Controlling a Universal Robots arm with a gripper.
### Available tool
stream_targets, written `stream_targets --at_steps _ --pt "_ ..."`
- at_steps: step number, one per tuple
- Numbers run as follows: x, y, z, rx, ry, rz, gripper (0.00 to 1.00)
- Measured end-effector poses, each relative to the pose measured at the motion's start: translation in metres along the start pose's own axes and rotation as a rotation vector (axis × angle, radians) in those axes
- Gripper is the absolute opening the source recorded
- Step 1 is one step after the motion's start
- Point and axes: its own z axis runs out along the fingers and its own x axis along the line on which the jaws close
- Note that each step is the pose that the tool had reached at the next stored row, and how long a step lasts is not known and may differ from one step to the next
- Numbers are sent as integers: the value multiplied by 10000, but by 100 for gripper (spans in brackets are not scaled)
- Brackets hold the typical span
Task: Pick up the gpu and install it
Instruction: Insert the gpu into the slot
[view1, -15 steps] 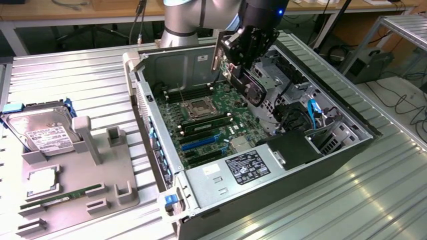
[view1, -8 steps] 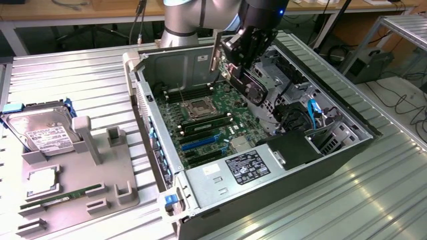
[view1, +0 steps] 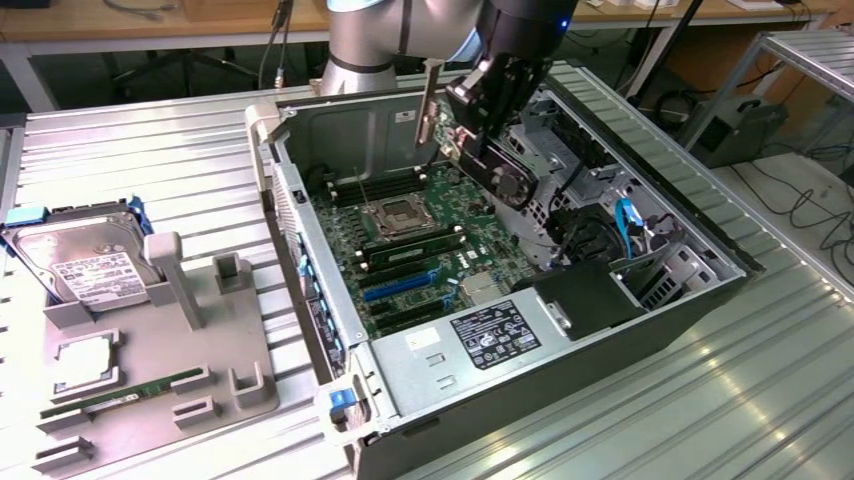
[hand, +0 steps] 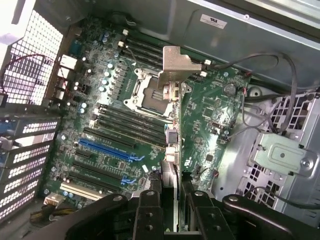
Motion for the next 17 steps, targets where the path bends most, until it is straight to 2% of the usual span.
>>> stream_targets --at_steps 17 --pt "0 0 7 -37 51 -1450 26"
